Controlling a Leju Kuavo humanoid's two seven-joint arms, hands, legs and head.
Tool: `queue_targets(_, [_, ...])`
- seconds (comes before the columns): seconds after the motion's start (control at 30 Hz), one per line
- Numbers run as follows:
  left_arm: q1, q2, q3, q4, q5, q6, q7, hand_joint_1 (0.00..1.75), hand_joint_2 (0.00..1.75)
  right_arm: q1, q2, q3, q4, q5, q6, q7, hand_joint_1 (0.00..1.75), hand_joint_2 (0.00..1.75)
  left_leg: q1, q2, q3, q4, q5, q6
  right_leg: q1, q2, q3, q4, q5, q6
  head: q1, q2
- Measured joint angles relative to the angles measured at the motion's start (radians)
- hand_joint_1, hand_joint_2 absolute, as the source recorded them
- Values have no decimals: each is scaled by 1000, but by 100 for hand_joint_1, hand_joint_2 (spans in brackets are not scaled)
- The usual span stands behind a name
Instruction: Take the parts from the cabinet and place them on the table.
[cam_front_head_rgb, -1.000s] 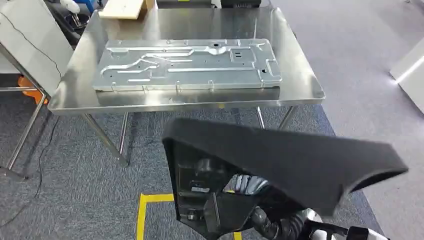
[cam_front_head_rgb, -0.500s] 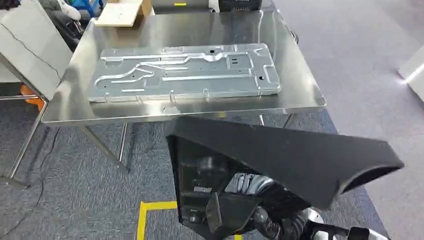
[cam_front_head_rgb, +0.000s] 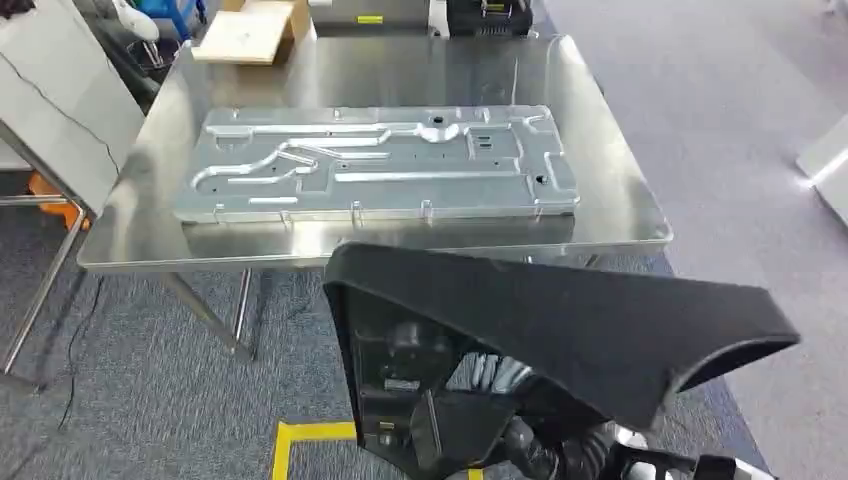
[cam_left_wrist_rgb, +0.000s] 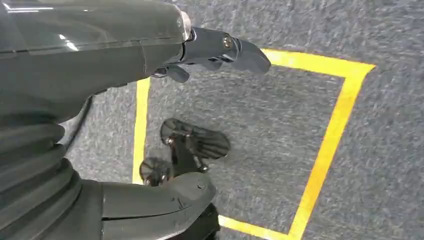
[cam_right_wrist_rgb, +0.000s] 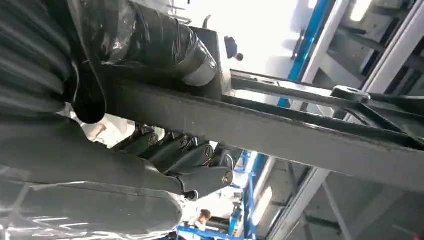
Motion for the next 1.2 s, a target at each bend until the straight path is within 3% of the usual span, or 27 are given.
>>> queue_targets(0.03, [0,0,0,0,0,0,0,0,175,2,0,0,0,0,1,0,143,175,-1,0,4,0,-5,0,-1,0,-50,69,-30,2,0,0])
queue_targets(0.07, [1,0,0,0,0,0,0,0,175,2,0,0,1,0,2,0,143,175,-1,-1,11,0,-11,0,0,0,-86,109,-40,4,0,0])
queue_targets(0.1, [2,0,1,0,0,0,-1,0,175,2,-1,0,1,0,3,0,143,175,-1,-2,21,0,-19,-2,-1,0,-102,102,-20,3,0,0])
queue_targets(0.17, [2,0,1,0,0,0,-1,0,175,3,0,-1,2,0,4,0,143,175,-2,-4,48,0,-36,-4,0,0,-71,-27,85,-9,0,0])
queue_targets(0.2, [2,0,1,0,0,-1,-2,0,175,3,-1,-2,2,0,4,0,143,175,-3,-4,61,-2,-45,-6,6,-1,-39,-122,156,-21,0,0])
queue_targets(0.23, [3,-2,2,0,0,-1,-3,0,175,3,-1,-3,2,0,6,0,143,175,-1,-4,64,-5,-52,-10,12,-2,-23,-184,194,-33,0,0])
queue_targets(0.27, [1,-4,2,0,0,-1,-4,0,175,4,-1,-4,3,0,7,-1,143,175,-3,-7,74,-7,-56,-17,18,-3,-30,-173,144,-34,0,0])
queue_targets(0.3, [-1,-4,2,0,0,-1,-4,0,175,5,-1,-5,2,0,8,-3,143,175,-1,-5,67,-11,-64,-27,20,2,-26,-181,143,-42,1,0])
queue_targets(0.37, [1,-4,2,0,-2,-2,-6,0,175,8,-1,-6,2,0,8,-3,143,175,-7,-3,88,3,-48,-42,17,5,-11,-201,161,-57,0,0])
queue_targets(0.43, [-2,-3,2,0,-3,-2,-7,0,175,8,-1,-6,2,1,8,-5,143,175,-3,-1,88,33,-75,-48,7,2,20,-212,167,-62,1,0])
queue_targets(0.47, [-5,-4,2,0,-3,-4,-7,0,175,8,0,-6,2,2,7,-7,143,175,-2,-1,56,89,-95,-47,7,1,24,-212,162,-68,0,0])
queue_targets(0.53, [-6,-3,2,0,-3,-3,-6,0,175,12,1,-6,2,9,5,-8,143,175,0,-1,-48,251,-166,-57,7,-1,33,-212,148,-69,0,0])
queue_targets(0.57, [-4,-3,2,0,-3,-3,-6,0,175,15,1,-6,2,10,5,-8,143,175,1,-1,-88,300,-190,-63,6,0,40,-212,141,-68,0,0])
queue_targets(0.6, [0,-3,2,0,-3,-3,-6,0,175,19,1,-6,2,11,5,-9,143,175,2,-1,-109,309,-189,-63,5,2,51,-212,132,-66,0,0])
queue_targets(0.63, [1,-3,2,0,-3,-2,-6,0,175,21,1,-6,2,11,5,-9,143,175,3,-1,-110,277,-163,-66,4,3,64,-212,123,-64,0,0])
queue_targets(0.67, [2,-2,2,0,-3,-2,-6,0,175,21,1,-6,2,11,5,-10,143,175,4,-1,-96,209,-112,-65,2,4,80,-212,112,-60,0,0])
queue_targets(0.73, [5,-2,3,0,-3,-2,-6,0,175,21,1,-6,2,11,6,-10,143,175,5,2,-55,41,28,-66,1,2,106,-213,88,-50,0,0])
queue_targets(0.77, [5,-2,3,0,-3,-2,-6,0,175,20,1,-6,3,11,6,-11,143,175,0,3,-61,24,29,-58,4,2,118,-208,81,-43,0,0])
queue_targets(0.8, [4,-2,3,0,-3,-2,-6,0,175,20,2,-6,5,11,6,-12,143,175,-3,5,-57,25,-5,-46,4,6,111,-216,76,-34,0,0])
queue_targets(0.83, [5,-2,4,0,-3,-2,-6,0,175,21,2,-7,5,11,7,-11,143,175,-3,4,-48,18,17,-40,4,5,118,-224,69,-28,0,0])
queue_targets(0.9, [8,-2,4,0,-3,-2,-6,0,175,20,2,-8,5,10,7,-13,143,175,5,1,-29,11,16,-23,7,5,130,-207,72,-18,0,0])
queue_targets(0.93, [6,-2,4,0,-3,-2,-6,0,175,19,2,-9,5,10,7,-12,143,175,5,1,-21,9,12,-19,3,2,127,-181,62,-13,0,0])
queue_targets(0.97, [4,-2,4,0,-3,-2,-6,0,175,17,2,-12,5,9,8,-12,143,175,5,1,-14,10,7,-12,2,2,97,-126,41,-6,0,0])
queue_targets(1.07, [2,-2,5,0,-3,-6,-7,0,175,17,1,-19,8,7,15,-12,143,175,5,1,1,9,-11,-6,2,2,-53,85,-46,-3,0,0])
queue_targets(1.1, [3,-2,5,0,-3,-7,-7,0,175,18,1,-19,11,7,18,-12,143,175,4,0,10,9,-20,-6,2,2,-86,109,-53,-3,0,0])
queue_targets(1.13, [5,-2,5,0,-3,-8,-7,0,175,17,1,-22,13,7,19,-11,143,175,3,-1,23,9,-30,-7,2,2,-97,87,-33,-5,0,0])
queue_targets(1.2, [4,-2,6,0,-3,-10,-7,0,175,13,1,-31,17,8,19,-6,143,175,0,-3,55,8,-51,-11,8,2,-69,-48,75,-22,0,0])
